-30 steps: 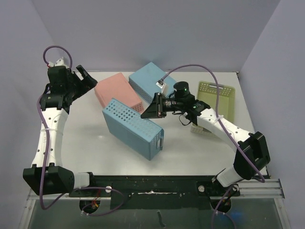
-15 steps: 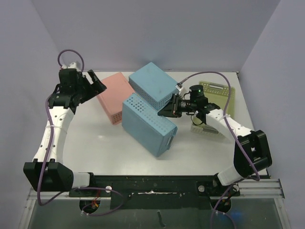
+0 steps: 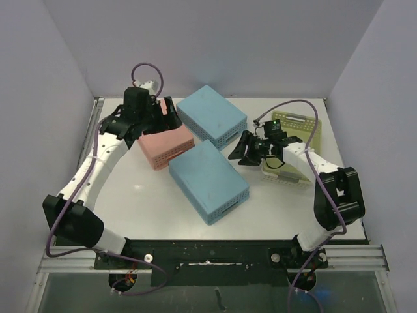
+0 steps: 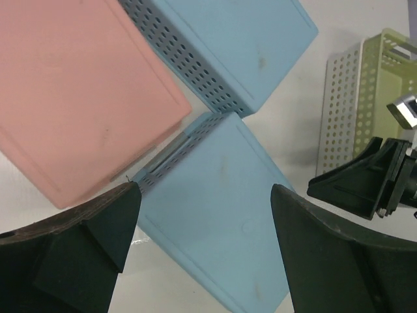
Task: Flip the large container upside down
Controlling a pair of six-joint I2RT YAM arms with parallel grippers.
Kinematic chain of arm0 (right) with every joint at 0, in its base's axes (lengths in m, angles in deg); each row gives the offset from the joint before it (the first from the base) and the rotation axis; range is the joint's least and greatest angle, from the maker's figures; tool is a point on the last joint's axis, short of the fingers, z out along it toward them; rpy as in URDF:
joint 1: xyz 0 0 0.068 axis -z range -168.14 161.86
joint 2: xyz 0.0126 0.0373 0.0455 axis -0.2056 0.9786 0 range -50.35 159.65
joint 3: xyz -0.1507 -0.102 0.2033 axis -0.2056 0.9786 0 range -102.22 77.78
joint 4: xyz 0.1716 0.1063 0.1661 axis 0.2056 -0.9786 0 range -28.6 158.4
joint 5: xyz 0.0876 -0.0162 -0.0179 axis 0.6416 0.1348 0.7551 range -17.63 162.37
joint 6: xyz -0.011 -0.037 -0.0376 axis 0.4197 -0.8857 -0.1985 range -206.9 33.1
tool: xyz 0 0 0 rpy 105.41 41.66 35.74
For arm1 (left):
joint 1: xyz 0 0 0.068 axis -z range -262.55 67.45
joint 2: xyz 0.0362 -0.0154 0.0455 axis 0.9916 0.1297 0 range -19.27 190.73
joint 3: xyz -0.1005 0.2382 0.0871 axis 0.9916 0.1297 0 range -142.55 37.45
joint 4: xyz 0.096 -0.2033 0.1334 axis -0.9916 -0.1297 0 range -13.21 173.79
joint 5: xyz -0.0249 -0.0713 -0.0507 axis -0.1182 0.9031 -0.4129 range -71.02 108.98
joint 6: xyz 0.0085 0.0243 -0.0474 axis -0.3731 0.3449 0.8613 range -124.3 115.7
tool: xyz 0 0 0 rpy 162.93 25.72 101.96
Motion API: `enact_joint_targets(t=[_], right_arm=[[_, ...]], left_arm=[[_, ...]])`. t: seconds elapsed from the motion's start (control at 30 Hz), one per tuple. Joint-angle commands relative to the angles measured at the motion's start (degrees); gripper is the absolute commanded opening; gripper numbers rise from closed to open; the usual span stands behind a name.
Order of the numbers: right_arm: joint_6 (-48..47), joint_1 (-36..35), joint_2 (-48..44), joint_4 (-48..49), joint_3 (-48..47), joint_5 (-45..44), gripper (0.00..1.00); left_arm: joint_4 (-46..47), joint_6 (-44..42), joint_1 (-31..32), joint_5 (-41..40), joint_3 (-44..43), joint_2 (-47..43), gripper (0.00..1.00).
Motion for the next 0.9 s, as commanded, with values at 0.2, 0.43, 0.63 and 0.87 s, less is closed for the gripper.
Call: enact_joint_targets(t=[0.2, 0.43, 0.63, 0.87], right_arm=[[-11.98, -0.15, -9.05, -14.82, -12.88, -21.68, 0.76], [-12.88, 6.54, -14.77, -21.36, -12.67, -36.39, 0.84], [-13.58, 15.88, -21.88, -23.78, -7.90, -37.62, 0.84], [-14.84, 23.17, -26.70, -25.04, -7.62, -38.12, 0.85]], left_arm=[[5.39, -2.03, 11.26, 0.16, -8.10, 6.20, 0.83], [8.83, -0.19, 19.81, 1.96, -13.74, 17.28, 0.83], [11.05, 1.71, 25.93, 6.15, -20.50, 29.40, 0.83], [11.99, 2.13, 30.14, 6.57, -24.07, 38.21, 0.83]])
